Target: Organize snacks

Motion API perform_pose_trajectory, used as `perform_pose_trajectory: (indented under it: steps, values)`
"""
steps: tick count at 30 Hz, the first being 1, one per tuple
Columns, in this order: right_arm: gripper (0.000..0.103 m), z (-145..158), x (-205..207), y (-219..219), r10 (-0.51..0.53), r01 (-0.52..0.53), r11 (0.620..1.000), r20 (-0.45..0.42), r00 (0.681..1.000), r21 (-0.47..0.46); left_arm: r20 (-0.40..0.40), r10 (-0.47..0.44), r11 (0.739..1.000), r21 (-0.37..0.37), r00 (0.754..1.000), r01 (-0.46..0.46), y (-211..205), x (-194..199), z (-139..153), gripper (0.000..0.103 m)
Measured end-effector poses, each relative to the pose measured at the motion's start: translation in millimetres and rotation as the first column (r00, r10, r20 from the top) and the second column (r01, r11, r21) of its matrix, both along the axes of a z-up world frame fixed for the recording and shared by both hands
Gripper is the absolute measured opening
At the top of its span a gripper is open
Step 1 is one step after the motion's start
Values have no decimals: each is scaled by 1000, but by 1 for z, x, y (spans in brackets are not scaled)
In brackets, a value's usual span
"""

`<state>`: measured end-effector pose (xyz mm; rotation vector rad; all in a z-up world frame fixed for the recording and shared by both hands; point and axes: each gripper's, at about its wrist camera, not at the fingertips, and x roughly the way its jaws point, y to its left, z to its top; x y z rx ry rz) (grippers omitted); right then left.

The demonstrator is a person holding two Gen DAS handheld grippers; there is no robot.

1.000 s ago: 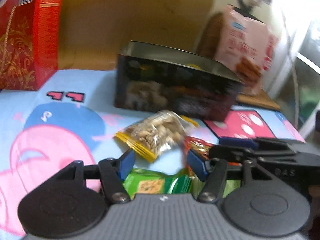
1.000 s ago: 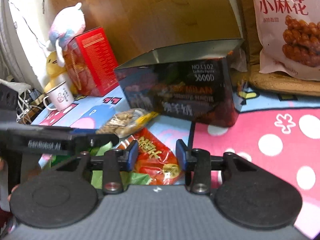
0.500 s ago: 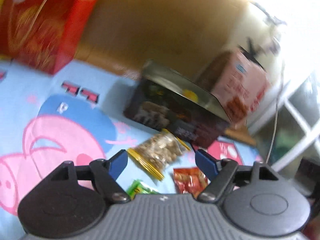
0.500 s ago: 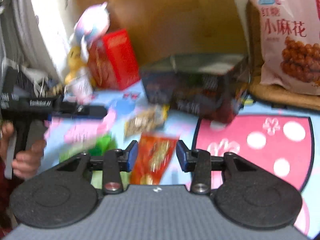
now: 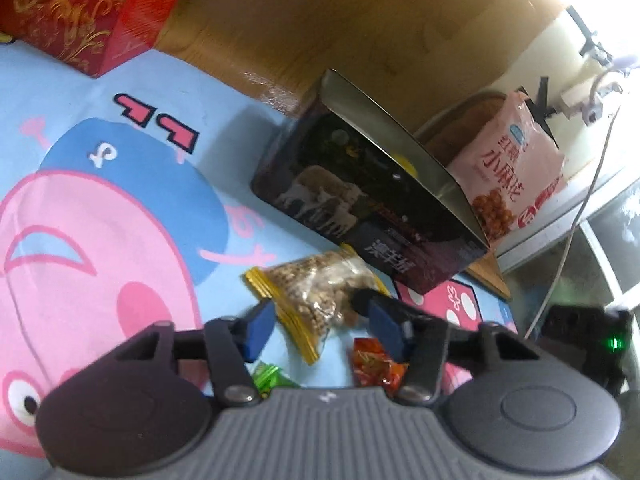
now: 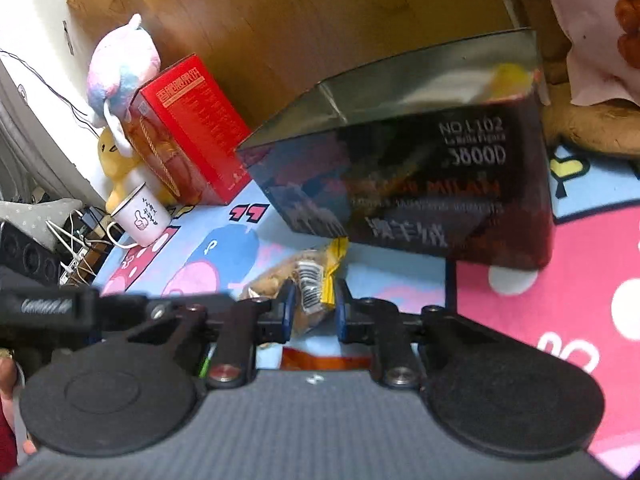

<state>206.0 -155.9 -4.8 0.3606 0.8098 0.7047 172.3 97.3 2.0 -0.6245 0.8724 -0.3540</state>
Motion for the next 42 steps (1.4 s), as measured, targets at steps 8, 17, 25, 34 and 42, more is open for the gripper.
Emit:
perform_pose_trajectory:
  steps: [8,17,25,34,42]
  values:
    - [15,43,-45,-12,27,-26,1000,181,983,-5,151,-18,1000,4,988,17,-4,-11,50,48]
    - [18,86,-2,-16,-106,119,993,360,927,-13,276,-30,993,116,961,-2,-40,64,92,52]
    - [34,69,-8,-53,-206,228,974,364,908,-17,286,75,952,263,955,-154,-33,81,76,54]
    - [33,35,-32,-71,-198,222,974,290,936,-51,180,92,931,333,979,-149,-41,91,43,52]
    - [33,24,-6,-78,-249,263,964,237,939,-29,174,82,953,275,981,-129,-46,66,48,56]
